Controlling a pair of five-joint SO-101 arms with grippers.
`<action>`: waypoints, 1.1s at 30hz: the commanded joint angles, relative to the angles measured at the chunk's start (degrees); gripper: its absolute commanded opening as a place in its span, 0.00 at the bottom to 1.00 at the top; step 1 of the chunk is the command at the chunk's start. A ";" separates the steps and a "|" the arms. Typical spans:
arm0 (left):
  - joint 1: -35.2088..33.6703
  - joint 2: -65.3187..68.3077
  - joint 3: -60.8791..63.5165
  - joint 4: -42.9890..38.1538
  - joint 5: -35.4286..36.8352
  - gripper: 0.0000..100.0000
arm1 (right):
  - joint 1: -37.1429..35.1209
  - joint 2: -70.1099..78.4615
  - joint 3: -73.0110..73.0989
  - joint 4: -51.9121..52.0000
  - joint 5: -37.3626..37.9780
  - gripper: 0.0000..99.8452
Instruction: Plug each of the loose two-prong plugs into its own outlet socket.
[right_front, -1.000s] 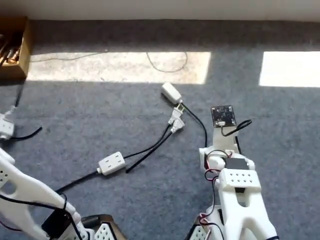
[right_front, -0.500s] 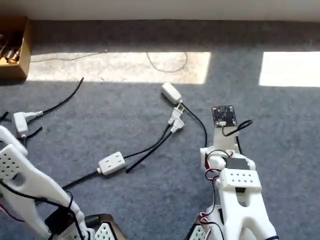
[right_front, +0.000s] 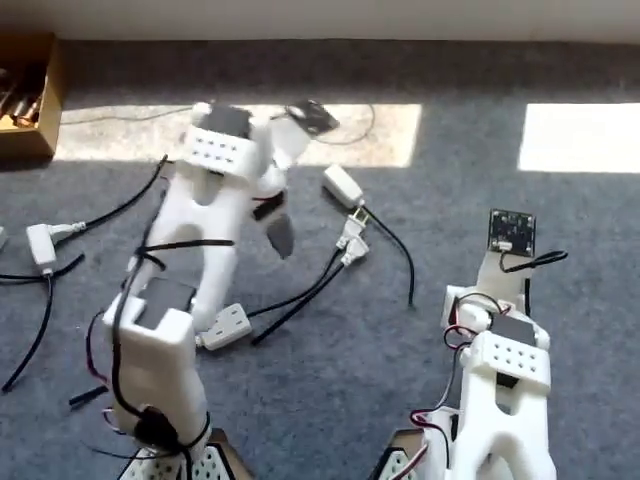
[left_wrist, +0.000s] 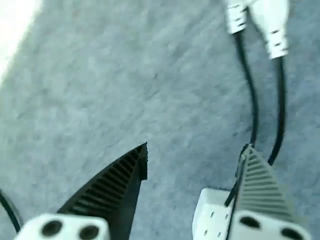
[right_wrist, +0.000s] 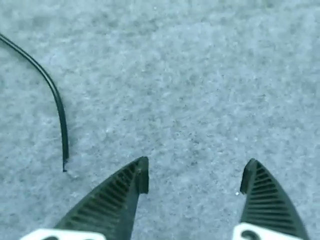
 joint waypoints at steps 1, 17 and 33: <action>6.46 1.63 0.92 -4.31 1.41 0.24 | -0.31 0.31 -2.07 -1.71 -0.62 0.30; 20.62 9.89 0.92 1.58 1.76 0.17 | -3.30 0.13 4.18 -8.40 -0.53 0.30; 5.23 9.98 -17.01 5.01 20.31 0.18 | -4.53 0.22 4.09 -8.04 -0.53 0.30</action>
